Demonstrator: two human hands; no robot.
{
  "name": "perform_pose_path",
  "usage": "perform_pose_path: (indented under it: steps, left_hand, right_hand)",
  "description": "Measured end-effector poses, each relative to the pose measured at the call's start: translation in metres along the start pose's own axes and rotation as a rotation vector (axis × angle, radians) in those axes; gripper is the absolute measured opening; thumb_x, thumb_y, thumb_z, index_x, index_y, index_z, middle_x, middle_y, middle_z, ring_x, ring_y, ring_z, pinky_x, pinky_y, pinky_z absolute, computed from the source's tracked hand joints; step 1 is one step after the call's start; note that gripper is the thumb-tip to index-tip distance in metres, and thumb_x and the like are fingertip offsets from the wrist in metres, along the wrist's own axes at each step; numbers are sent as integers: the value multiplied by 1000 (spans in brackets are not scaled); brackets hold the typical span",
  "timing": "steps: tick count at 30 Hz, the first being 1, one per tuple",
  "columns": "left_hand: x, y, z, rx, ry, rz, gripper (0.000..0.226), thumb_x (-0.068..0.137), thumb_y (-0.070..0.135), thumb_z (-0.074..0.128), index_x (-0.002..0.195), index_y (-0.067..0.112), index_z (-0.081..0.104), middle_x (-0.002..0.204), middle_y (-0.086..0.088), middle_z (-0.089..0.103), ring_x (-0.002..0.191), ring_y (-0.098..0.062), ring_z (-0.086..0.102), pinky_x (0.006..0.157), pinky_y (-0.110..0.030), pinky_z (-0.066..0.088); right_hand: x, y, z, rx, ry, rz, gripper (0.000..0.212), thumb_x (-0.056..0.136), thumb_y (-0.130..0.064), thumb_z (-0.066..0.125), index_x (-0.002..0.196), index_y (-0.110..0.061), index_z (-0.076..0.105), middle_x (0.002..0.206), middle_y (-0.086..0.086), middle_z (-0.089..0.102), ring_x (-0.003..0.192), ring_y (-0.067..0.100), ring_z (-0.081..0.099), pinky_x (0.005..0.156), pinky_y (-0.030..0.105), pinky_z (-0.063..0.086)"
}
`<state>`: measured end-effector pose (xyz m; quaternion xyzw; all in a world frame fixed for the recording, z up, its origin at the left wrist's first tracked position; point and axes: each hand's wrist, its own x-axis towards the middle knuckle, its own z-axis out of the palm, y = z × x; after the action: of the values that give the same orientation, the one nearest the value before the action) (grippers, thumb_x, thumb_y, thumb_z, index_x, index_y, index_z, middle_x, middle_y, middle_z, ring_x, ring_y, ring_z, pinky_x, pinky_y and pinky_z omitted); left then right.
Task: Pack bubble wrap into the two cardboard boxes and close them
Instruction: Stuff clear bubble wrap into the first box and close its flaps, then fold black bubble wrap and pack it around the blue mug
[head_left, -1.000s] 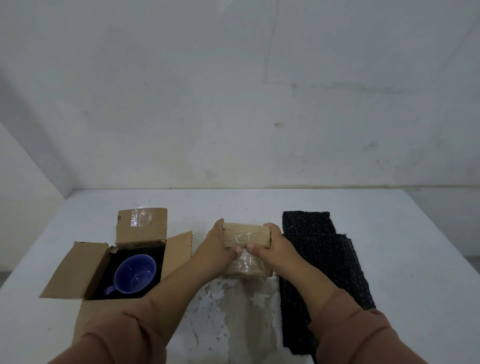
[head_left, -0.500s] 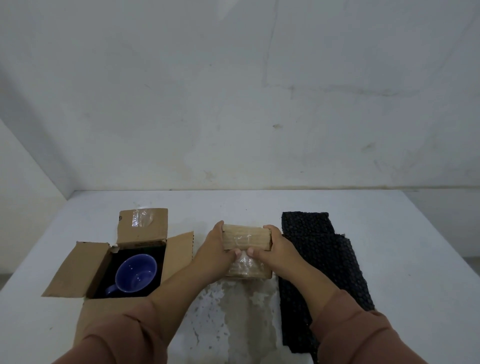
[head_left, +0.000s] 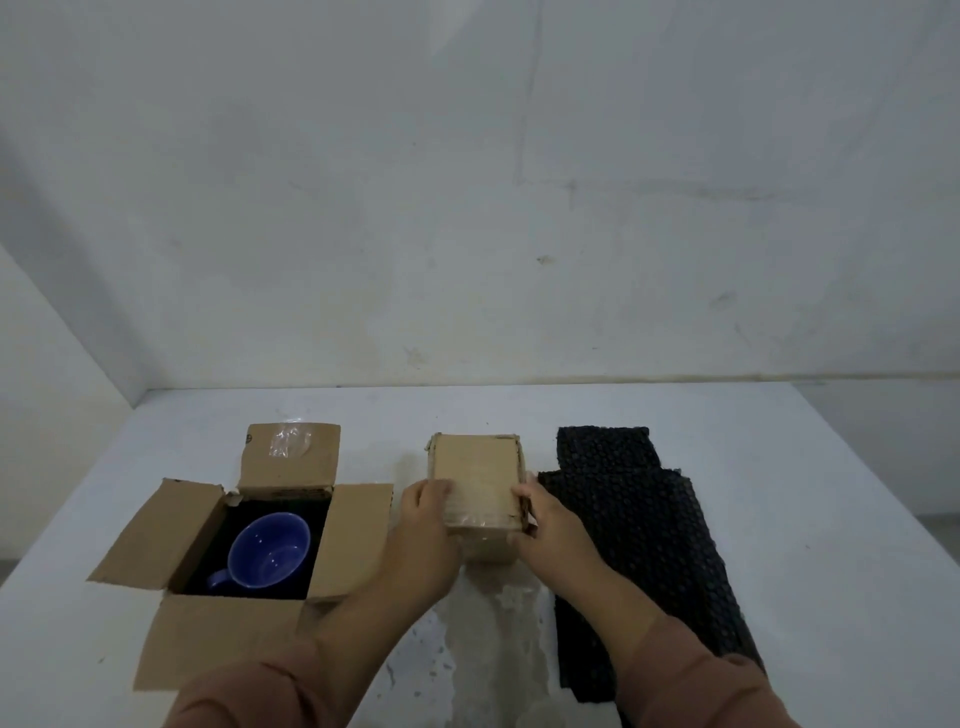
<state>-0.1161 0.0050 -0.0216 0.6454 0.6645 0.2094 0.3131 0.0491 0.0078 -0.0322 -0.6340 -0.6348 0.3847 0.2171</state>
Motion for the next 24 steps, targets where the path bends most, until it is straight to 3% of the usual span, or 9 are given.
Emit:
perform_pose_path:
  steps: [5,8,11,14,17,19,21,24]
  left_hand:
    - [0,3,3,1,-20,-28,60,84,3,54,139,16,33,147,-9,24,98,-14,39,78,-22,39]
    - [2,14,3,-35,-48,-111,62,86,9,58,140,15,31,155,-11,9,126,-26,38,95,-28,40]
    - [1,29,11,53,28,-44,62,84,10,56,140,15,31,158,-11,2,146,-33,11,116,-37,25]
    - [-10,45,33,163,57,137,61,86,8,49,143,20,30,160,-7,-2,148,-25,-9,119,-37,0]
    - [-25,54,66,94,8,393,56,84,-2,40,138,13,43,158,-8,15,149,-25,4,117,-26,7]
    - [-33,59,85,13,-141,420,52,87,-3,37,136,13,47,155,-5,26,147,-20,16,111,-15,10]
    - [-34,62,102,-30,-327,284,48,93,0,38,138,15,43,151,-3,32,141,-16,28,105,-10,17]
    - [-27,66,124,-200,-336,-92,40,90,3,48,130,9,49,123,-2,51,114,-18,53,91,-22,44]
  right_hand:
    - [2,2,0,32,-10,18,64,85,-9,59,143,-17,33,158,3,16,139,19,32,110,28,36]
    - [0,6,-7,76,-26,27,62,84,-7,59,141,-21,38,157,4,19,142,18,26,111,29,34]
    - [-5,16,-23,115,-15,71,56,86,-3,54,137,-22,44,147,2,38,136,18,36,99,23,37]
    - [-12,40,-42,93,20,164,48,88,-6,53,134,-19,48,138,0,48,130,18,43,99,26,39]
    - [-24,75,-61,12,66,252,44,88,-9,54,131,-20,51,139,3,51,125,17,48,94,18,38]
    - [-34,96,-71,-45,80,311,43,88,-10,54,131,-18,51,138,4,51,120,17,52,88,15,37]
    - [-44,115,-77,-106,81,340,45,89,-11,53,134,-17,48,145,6,42,126,20,47,95,17,35]
    - [-55,133,-77,-222,30,318,53,91,-18,54,141,-19,38,157,6,15,143,22,22,113,24,21]
